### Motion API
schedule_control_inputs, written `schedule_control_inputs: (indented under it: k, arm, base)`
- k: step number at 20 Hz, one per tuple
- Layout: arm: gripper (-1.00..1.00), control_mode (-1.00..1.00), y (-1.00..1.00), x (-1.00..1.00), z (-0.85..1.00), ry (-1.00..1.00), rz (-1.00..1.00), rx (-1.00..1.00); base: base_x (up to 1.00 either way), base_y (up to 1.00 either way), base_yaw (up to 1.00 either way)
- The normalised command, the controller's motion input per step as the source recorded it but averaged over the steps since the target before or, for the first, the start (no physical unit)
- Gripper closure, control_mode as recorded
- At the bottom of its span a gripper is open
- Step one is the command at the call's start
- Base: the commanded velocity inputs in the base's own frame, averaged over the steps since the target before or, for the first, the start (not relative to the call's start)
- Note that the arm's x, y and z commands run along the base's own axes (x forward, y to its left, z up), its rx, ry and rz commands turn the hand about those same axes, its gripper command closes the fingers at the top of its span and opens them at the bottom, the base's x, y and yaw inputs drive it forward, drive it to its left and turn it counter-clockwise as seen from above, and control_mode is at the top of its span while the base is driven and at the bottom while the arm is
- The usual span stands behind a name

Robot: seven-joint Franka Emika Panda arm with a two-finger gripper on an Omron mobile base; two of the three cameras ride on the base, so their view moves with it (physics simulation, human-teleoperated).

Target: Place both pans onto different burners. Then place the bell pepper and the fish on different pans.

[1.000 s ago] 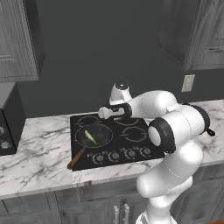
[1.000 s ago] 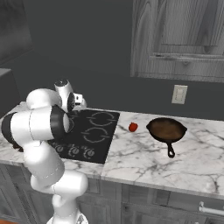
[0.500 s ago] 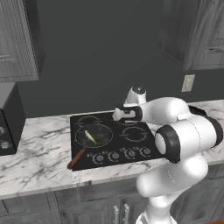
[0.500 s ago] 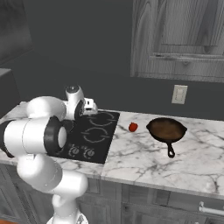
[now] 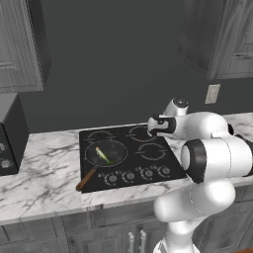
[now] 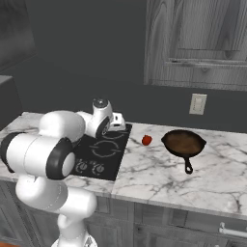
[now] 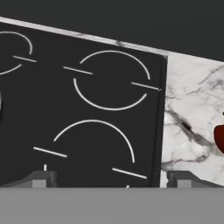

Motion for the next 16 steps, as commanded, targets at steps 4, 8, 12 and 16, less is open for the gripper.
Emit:
schedule_control_inputs:
  k: [4,8,12,16]
  arm:
    - [-1.00,-1.00,-0.76,-0.08,0.00,0.00,-0.06,0.00]
    - [-1.00,-1.00,-0.71,-0.06,-0.01,0.00,-0.10,-0.01]
    - [-1.00,-1.00,-0.66,-0.07,-0.01,0.00,-0.10,-0.04]
    - [-1.00,-1.00,-0.61,-0.10,-0.09,0.00,-0.10,-0.03]
  base:
    - [0.00,0.00,0.00]
    - [0.00,0.00,0.00]
    - [0.00,0.00,0.00]
    - [0.00,0.00,0.00]
